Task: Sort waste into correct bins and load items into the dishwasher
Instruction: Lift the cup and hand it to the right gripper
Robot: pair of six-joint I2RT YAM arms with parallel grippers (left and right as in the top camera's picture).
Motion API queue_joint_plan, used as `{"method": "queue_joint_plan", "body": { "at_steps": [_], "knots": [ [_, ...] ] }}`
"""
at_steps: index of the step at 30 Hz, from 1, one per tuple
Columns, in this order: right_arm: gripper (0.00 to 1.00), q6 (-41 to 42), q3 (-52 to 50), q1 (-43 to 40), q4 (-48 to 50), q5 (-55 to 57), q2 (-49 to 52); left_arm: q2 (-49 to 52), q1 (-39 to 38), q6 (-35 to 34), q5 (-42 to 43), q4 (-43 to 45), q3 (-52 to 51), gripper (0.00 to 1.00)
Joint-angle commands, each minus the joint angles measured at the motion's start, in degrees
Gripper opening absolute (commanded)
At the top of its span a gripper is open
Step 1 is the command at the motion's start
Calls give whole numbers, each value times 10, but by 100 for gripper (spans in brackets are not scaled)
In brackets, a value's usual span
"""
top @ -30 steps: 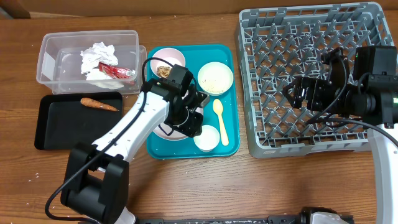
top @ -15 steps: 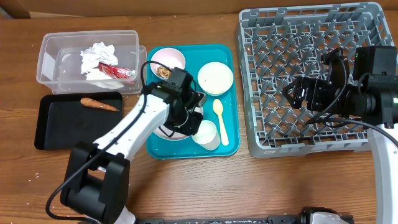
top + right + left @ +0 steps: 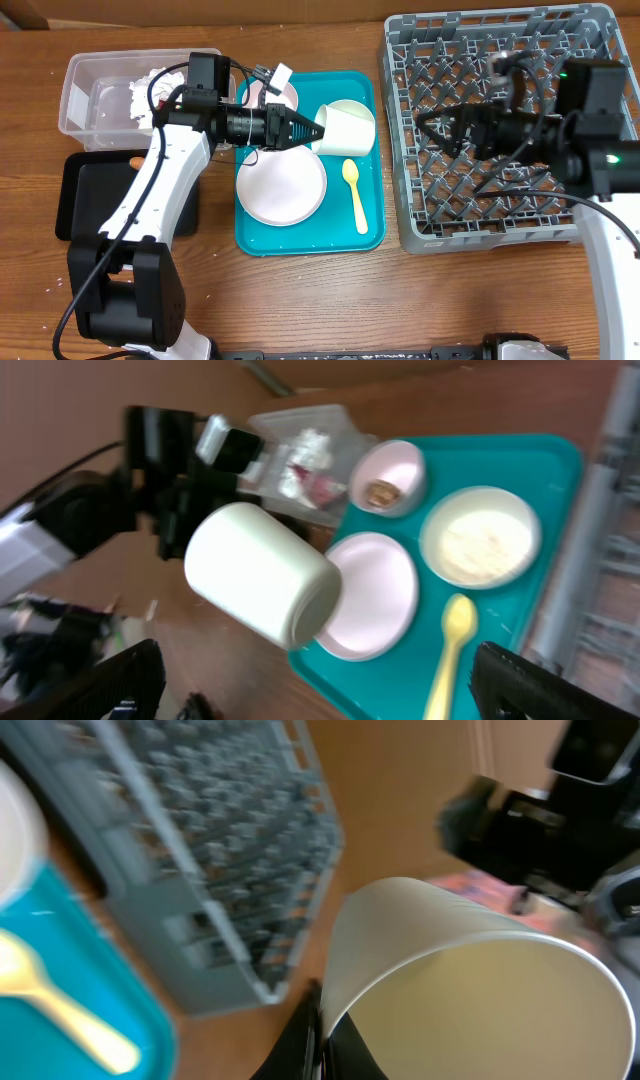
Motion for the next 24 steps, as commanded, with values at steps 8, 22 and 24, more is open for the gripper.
{"method": "queue_joint_plan", "body": {
  "at_steps": [8, 22, 24],
  "knots": [
    [95, 35, -6, 127, 123, -49, 43, 0, -5, -50, 154, 8, 9, 4],
    [88, 41, -6, 150, 128, -30, 65, 0, -3, -94, 154, 43, 9, 4],
    [84, 41, -6, 158, 130, -30, 65, 0, -3, -123, 154, 75, 9, 4]
  ]
}}
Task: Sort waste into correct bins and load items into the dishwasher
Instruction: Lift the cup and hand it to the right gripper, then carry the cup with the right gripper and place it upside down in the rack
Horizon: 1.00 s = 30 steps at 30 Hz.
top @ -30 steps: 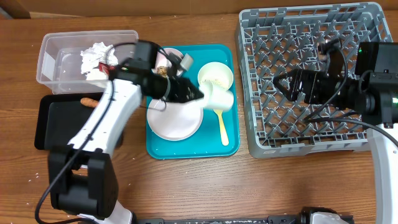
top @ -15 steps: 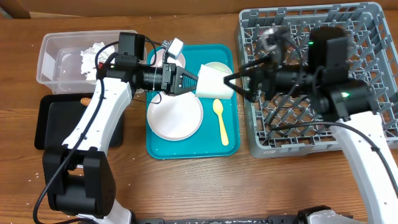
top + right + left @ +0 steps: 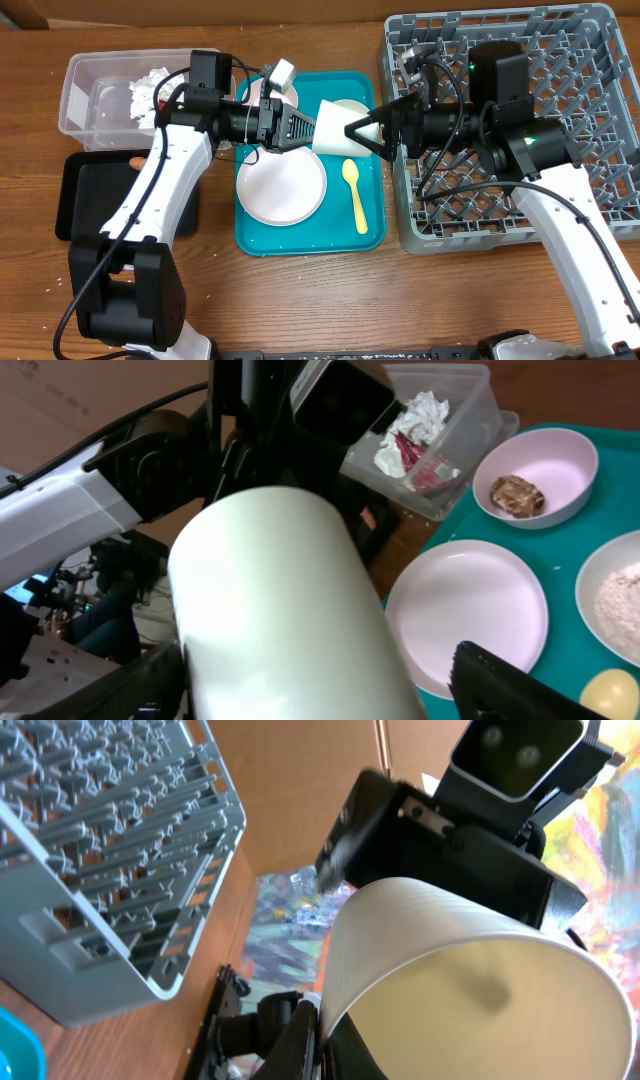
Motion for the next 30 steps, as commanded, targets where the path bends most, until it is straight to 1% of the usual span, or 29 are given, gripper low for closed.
{"method": "queue_joint_plan", "body": {
  "at_steps": [1, 3, 6, 12, 14, 16, 18, 20, 24, 28, 30],
  "knots": [
    [82, -1, -3, 17, 9, 1, 0, 0, 0, -58, 16, 40, 9, 4],
    [78, -1, -3, 24, 18, 1, 0, 0, 0, -94, 16, 72, 9, 4],
    [70, -1, -3, 33, 36, 1, 0, 0, 0, -129, 16, 112, 9, 4],
    [57, 0, -3, 36, 59, 1, 0, 0, 0, -137, 17, 127, 9, 4],
    [51, 0, -3, 36, 66, 1, 0, 0, 0, -132, 16, 128, 9, 9],
    [46, 0, -3, 36, 71, 1, 0, 0, 0, -129, 16, 127, 9, 21],
    [43, 0, -3, 35, 74, 1, -1, 0, 0, -126, 15, 128, 9, 34],
    [42, 0, -3, 31, 75, 1, -1, 0, 0, -126, 11, 128, 9, 41],
    [41, 3, -2, 4, 76, 1, -8, 0, 3, -120, 9, 132, 9, 46],
    [38, 33, -2, -59, 61, 21, -25, 0, 11, -115, 6, 134, 9, 46],
    [38, 38, 2, -90, 35, 49, -34, 0, 15, -110, 2, 135, 9, 46]
  ]
}}
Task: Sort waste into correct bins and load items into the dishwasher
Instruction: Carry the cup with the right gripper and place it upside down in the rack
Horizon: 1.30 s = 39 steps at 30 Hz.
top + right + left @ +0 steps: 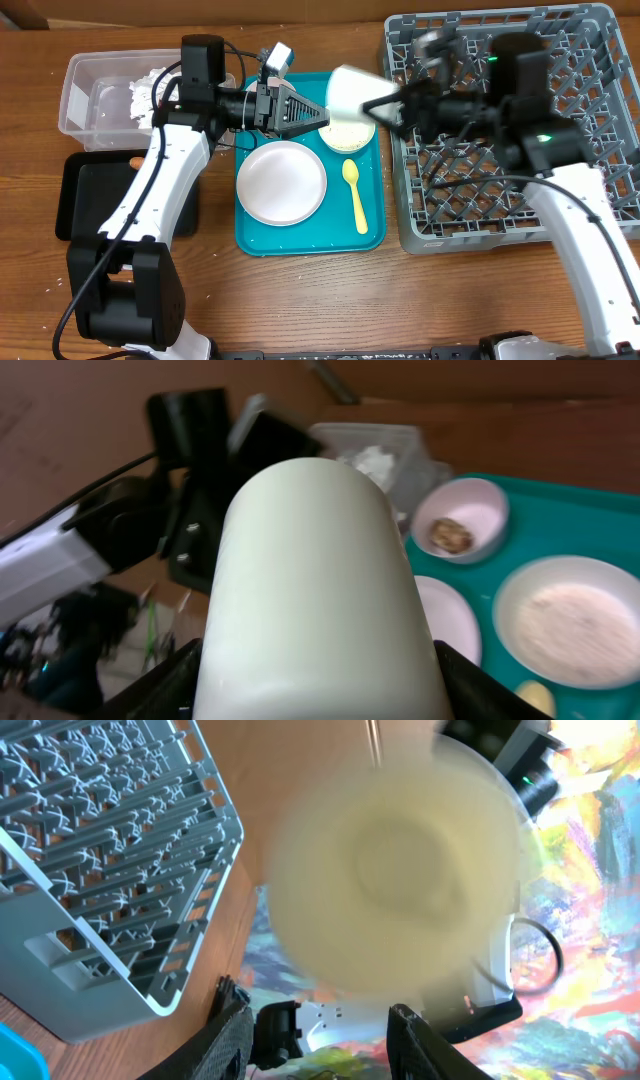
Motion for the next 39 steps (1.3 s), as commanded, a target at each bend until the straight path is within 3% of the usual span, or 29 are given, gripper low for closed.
{"method": "queue_joint_plan", "body": {
  "at_steps": [1, 5, 8, 13, 20, 24, 29, 39],
  "knots": [
    [38, 19, 16, -73, -66, 86, -37, 0, 13, 32, -7, 5, 8, 46],
    [38, 9, 68, -103, -194, 211, -38, 0, 18, 48, -37, 5, 8, 47],
    [38, 11, 110, -103, -284, 306, -38, 0, 18, 48, -87, 4, 8, 41],
    [38, 32, 138, -93, -414, 415, -32, 0, 17, 83, -175, -6, 8, 41],
    [47, 43, 137, -93, -565, 491, 28, 0, 14, 170, -394, -135, 8, 50],
    [47, 43, 136, -93, -588, 492, 75, 0, 5, 211, -562, -217, 8, 54],
    [47, 45, 118, -93, -587, 504, 118, 0, -9, 232, -699, -275, 8, 56],
    [49, 45, 65, -93, -568, 503, 149, 0, -17, 239, -752, -286, 8, 57]
  ]
}}
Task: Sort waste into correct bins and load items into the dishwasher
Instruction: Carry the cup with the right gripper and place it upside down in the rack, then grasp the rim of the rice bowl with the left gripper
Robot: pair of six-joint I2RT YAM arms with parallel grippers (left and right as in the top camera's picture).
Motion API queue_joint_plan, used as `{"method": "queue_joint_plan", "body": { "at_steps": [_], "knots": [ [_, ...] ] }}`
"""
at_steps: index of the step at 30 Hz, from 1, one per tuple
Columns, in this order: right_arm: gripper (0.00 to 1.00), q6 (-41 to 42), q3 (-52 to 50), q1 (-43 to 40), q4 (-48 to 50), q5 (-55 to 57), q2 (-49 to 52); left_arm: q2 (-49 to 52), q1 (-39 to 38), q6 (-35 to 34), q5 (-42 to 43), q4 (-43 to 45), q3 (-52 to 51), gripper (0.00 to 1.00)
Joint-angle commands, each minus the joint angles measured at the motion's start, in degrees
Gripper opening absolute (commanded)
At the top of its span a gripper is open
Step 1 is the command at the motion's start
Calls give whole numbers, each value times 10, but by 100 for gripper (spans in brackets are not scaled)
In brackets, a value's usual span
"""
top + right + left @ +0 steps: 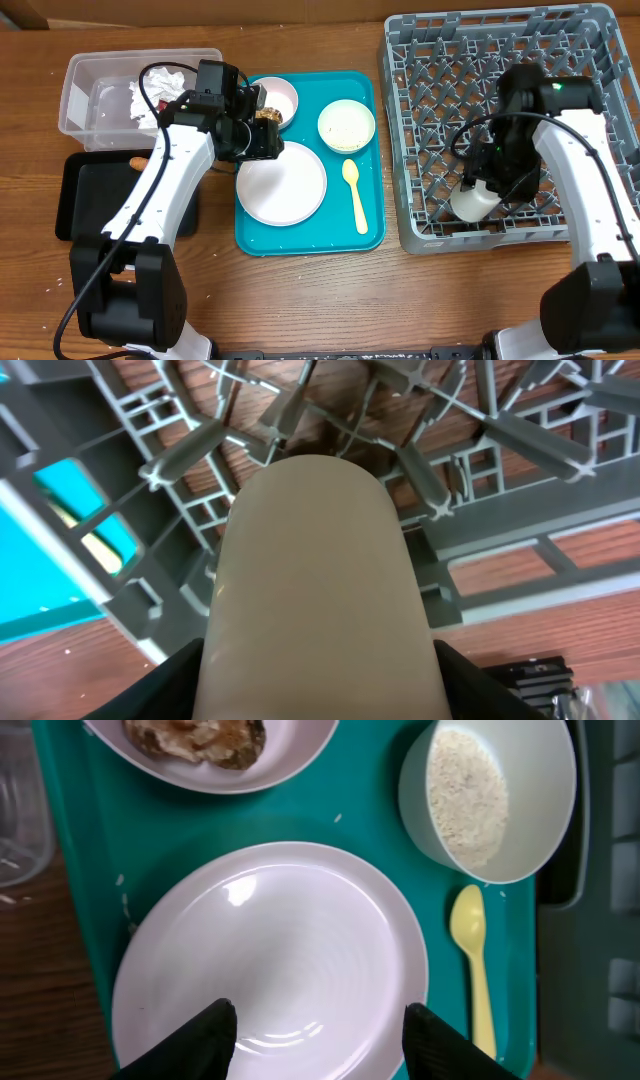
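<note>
A white cup (472, 202) lies on its side among the prongs at the front left of the grey dish rack (600, 60). My right gripper (487, 180) is shut on it. In the right wrist view the cup (315, 600) fills the space between the fingers. My left gripper (265, 140) points down, open and holding nothing, over the pink plate (281, 182) on the teal tray (370, 232). The left wrist view shows that gripper (320, 1042) over the plate (270, 950), with a cream bowl of grains (490, 795), a yellow spoon (472, 960) and a pink bowl with a food scrap (200, 745).
A clear bin (85, 100) with crumpled paper stands at the far left. A black tray (90, 200) lies in front of it. The cream bowl (347, 125), yellow spoon (354, 193) and pink bowl (272, 100) sit on the teal tray.
My right gripper has carried the cup from above the tray down into the front left of the rack. My left gripper has turned down over the pink plate and is still open.
My left gripper held the cup by its rim above the tray while the right one stood open over the rack. Then the right gripper was at the cup too. Then the left was open and the right held the cup, which now lies in the rack.
</note>
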Motion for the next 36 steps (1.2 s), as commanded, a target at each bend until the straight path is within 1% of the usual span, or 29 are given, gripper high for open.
{"method": "queue_joint_plan", "body": {
  "at_steps": [1, 2, 5, 7, 11, 13, 16, 19, 23, 24, 26, 27, 31, 36],
  "knots": [
    [52, 3, -27, 3, 20, 5, 4, 0, -4, 16, -34, 0, 7, 56],
    [59, 3, -34, 3, 27, 3, 4, 0, -4, 16, -34, 0, 7, 57],
    [70, 3, -51, 3, 47, 2, 5, 0, -4, 15, -39, 0, 7, 58],
    [73, 3, -55, 3, 57, 2, 5, 0, -4, 15, -41, 0, 7, 59],
    [75, 2, -54, 3, 75, 1, 5, 0, -4, 15, -44, 0, 7, 60],
    [80, 0, -53, 3, 79, 1, 5, 0, -4, 15, -44, 0, 7, 60],
    [80, -3, -37, 3, 76, 1, 3, 0, -4, 15, -44, 0, 7, 60],
    [80, -3, 1, 3, 64, 1, -3, 0, -4, 16, -44, 1, 7, 61],
    [84, -5, 74, 3, 35, 1, -16, 0, -4, 30, -43, 3, 10, 61],
    [84, -24, 113, 3, 19, -16, -21, 0, -4, 42, -42, 3, 16, 61],
    [84, -39, 145, 3, 8, -41, -21, 0, -9, 51, -42, 3, 25, 62],
    [84, -45, 169, 8, 4, -58, -21, 0, -19, 68, -42, 5, 34, 63],
    [84, -45, 177, 29, 15, -66, -21, 0, -50, 92, -63, 27, 39, 68],
    [84, -45, 177, 57, 27, -66, -21, 1, -99, 102, -143, 53, 38, 73]
  ]
}}
